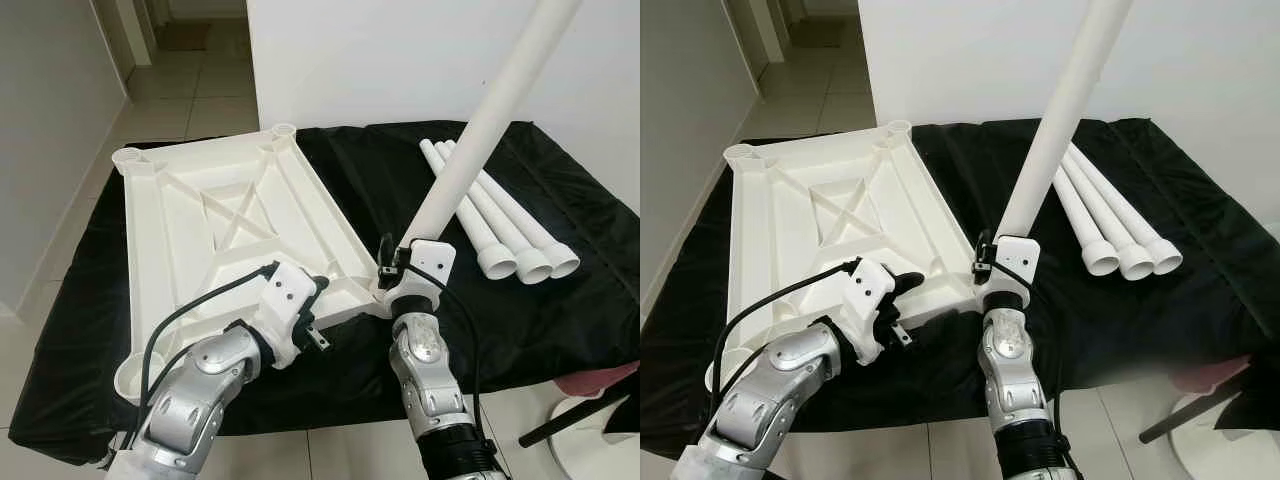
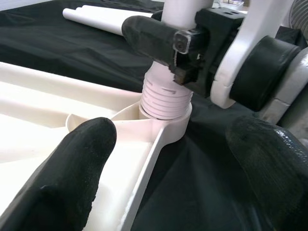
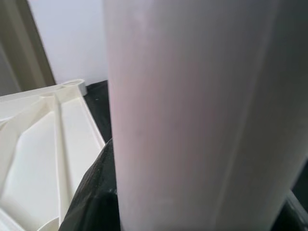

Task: Building children table

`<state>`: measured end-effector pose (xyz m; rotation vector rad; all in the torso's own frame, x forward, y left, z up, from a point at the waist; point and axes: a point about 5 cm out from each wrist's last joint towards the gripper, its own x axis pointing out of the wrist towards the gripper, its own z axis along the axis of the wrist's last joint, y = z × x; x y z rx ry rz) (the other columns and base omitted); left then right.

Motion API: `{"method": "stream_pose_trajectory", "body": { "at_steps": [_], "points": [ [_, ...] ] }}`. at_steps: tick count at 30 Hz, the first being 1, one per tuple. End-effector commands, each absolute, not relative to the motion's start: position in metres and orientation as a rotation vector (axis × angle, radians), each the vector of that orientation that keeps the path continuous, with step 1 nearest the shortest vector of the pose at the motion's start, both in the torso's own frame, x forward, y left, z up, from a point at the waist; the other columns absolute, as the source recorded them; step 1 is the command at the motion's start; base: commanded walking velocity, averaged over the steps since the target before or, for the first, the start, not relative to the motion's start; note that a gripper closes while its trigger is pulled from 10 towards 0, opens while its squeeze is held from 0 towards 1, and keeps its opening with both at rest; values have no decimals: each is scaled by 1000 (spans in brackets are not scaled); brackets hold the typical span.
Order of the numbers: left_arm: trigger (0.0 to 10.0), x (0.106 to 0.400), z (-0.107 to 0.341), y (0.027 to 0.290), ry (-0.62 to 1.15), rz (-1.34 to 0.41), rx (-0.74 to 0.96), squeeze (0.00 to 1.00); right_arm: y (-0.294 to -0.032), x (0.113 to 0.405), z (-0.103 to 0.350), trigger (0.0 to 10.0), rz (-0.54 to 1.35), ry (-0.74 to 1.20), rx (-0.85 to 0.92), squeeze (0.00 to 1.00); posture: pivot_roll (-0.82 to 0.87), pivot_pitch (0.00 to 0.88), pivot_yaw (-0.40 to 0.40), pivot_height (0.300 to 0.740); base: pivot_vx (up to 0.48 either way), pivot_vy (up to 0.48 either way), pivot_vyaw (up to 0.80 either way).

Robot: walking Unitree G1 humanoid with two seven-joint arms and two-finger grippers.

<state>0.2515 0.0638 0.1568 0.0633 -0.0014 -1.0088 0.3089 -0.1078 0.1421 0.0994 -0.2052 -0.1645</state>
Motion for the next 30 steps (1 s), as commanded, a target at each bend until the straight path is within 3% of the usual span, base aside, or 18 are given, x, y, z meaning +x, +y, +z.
{"method": "stream_pose_trajectory", "body": {
  "at_steps": [1, 20, 30],
  "points": [
    [10000, 255, 156, 65, -11, -917, 73, 0, -104, 306, 117, 10000, -221, -74, 99, 0, -21, 26, 31, 740, 0, 0, 0],
    [10000, 259, 157, 58, -29, -915, 56, 0, -99, 322, 133, 10000, -432, -124, 73, 0, -43, 25, 14, 740, 0, 0, 0],
    [10000, 259, 156, 58, -26, -919, 58, 0, -99, 327, 140, 10000, -401, -149, 130, 0, -49, 42, 38, 740, 0, 0, 0]
  ]
}}
